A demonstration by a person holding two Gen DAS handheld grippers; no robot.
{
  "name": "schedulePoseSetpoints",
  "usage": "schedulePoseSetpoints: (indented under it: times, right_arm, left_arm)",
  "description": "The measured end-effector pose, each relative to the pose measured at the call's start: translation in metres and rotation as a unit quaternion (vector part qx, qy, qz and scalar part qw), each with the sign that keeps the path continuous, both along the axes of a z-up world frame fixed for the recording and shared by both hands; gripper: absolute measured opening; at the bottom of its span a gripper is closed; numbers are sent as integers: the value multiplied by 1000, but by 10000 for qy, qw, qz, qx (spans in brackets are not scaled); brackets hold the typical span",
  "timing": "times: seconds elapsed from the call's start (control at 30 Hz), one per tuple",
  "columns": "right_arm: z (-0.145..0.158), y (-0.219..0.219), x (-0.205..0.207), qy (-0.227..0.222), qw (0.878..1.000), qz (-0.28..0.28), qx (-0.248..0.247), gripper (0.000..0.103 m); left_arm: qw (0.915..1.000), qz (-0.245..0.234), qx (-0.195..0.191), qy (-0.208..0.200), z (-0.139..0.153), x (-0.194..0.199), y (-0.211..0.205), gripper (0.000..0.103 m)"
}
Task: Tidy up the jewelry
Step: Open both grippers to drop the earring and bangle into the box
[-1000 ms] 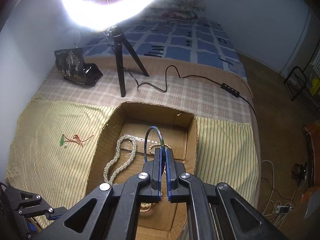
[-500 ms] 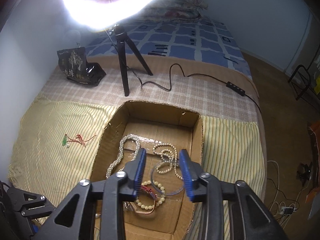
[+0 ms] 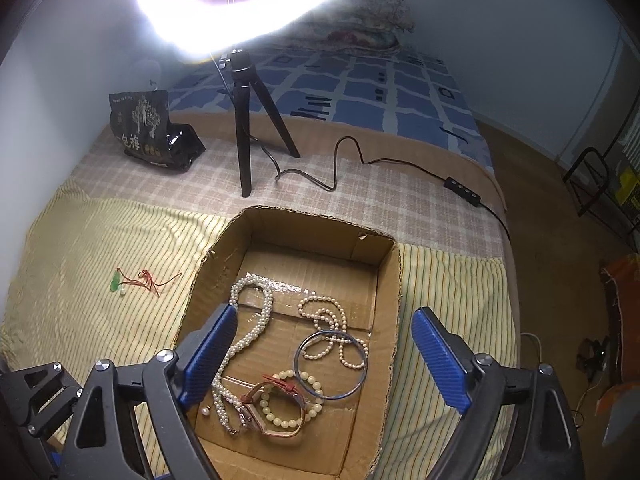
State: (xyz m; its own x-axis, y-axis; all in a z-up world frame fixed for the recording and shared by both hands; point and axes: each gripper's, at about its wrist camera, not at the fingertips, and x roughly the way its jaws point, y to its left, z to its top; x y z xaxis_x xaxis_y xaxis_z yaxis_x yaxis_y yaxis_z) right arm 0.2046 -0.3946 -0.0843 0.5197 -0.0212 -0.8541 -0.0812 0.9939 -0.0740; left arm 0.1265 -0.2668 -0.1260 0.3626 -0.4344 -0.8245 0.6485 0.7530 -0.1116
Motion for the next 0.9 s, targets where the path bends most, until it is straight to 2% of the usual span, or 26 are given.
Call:
schedulePoseSetpoints:
  times: [0.47,0.9]
  right_arm:
    - [2,3,-3,-21,9995,-316,45,91]
    - [13,23,-7,-100,9991,-398,-129,91]
  left_arm:
    - [9999,129,-26,-70,7,2,16,57]
    - [9992,354,-143,-140,17,7,46,57]
